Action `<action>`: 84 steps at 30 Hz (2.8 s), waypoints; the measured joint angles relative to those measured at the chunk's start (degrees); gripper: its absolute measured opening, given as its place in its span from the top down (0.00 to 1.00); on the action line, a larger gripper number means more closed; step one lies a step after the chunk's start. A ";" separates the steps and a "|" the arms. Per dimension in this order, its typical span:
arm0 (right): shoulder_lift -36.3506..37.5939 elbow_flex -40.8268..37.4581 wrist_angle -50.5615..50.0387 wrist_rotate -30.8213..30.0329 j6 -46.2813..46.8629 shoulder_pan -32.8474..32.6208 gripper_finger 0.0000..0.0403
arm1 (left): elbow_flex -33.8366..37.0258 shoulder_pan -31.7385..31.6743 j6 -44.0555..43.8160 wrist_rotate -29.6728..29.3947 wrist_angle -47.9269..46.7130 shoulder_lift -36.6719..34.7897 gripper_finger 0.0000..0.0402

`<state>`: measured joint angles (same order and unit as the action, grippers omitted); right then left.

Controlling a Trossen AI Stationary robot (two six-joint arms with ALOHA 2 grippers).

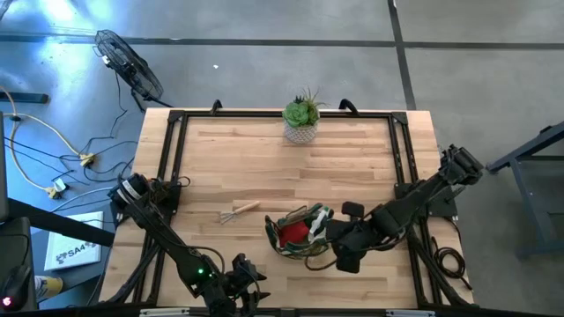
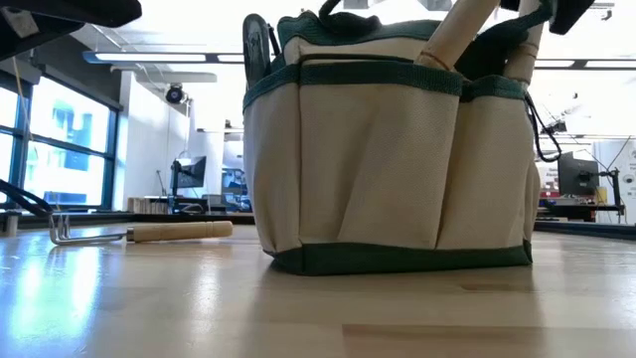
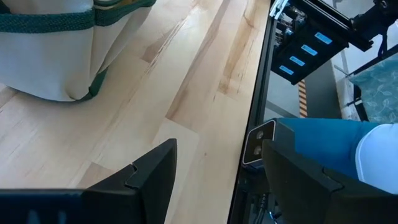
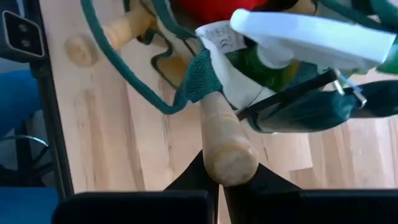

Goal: Pick & Place Garden tools in Gardening bag
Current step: Put the brown trowel into the green gardening bag, then adjust the green gardening bag on the table

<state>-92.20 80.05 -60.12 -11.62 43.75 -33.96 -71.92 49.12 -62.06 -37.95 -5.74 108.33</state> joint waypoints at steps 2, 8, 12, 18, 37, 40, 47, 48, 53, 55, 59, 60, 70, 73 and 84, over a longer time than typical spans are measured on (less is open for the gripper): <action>-0.06 0.00 0.42 -0.06 -0.40 0.64 0.99 | 0.00 0.00 -0.07 0.02 -0.04 0.00 0.43; -0.07 0.00 2.90 -0.20 -1.89 1.51 0.99 | 0.00 0.00 0.20 0.01 -0.39 0.00 0.43; -0.07 0.00 3.95 -0.15 -3.05 2.16 0.99 | 0.00 0.00 0.28 0.00 -0.39 0.00 0.43; -0.09 0.00 4.50 -0.17 -3.52 3.38 0.99 | 0.00 0.00 0.28 0.00 -0.37 0.00 0.43; -5.59 -1.29 3.18 4.60 -4.01 2.58 0.99 | -0.02 0.04 0.24 0.02 -0.28 0.00 0.43; -3.10 -1.16 0.12 4.72 -1.54 1.89 0.99 | -0.02 0.02 0.24 0.02 -0.30 0.00 0.43; 3.25 -1.14 -10.74 5.24 6.64 0.06 0.99 | -0.02 -0.11 -1.32 -1.10 -0.16 0.00 0.43; 4.00 -1.14 -12.64 5.66 7.65 -0.35 0.99 | -0.02 -0.42 -1.18 -1.71 -0.27 0.00 0.43; 7.82 -1.16 -16.82 4.35 11.21 -3.89 0.99 | -0.02 -2.54 2.02 -3.34 -0.72 0.00 0.43; 9.38 -1.14 -16.19 2.94 12.03 -5.92 0.99 | -0.02 -3.83 2.03 -3.11 -1.14 -0.22 0.43; 11.91 -1.14 -11.74 -0.56 11.28 -10.35 0.99 | -0.07 -6.59 1.82 2.58 -7.72 -2.73 0.43; 12.34 -1.14 -10.12 -0.97 10.64 -11.53 0.99 | -0.07 -7.13 1.66 4.62 -10.30 -3.46 0.43; 13.18 -6.97 19.96 -6.12 0.66 -19.90 0.99 | -0.07 -13.24 2.90 17.87 -41.42 -7.68 0.43; 13.16 -12.82 28.66 -11.06 4.60 -22.25 0.99 | -0.07 -16.57 7.23 17.61 -48.72 -8.45 0.43; -1.37 -29.73 74.22 -27.91 12.98 -25.05 0.99 | -0.07 -25.64 21.17 -0.22 -59.66 -8.94 0.43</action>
<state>-93.57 50.32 14.10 -39.53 56.73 -59.00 -71.99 23.48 -40.89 -38.18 -65.40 99.39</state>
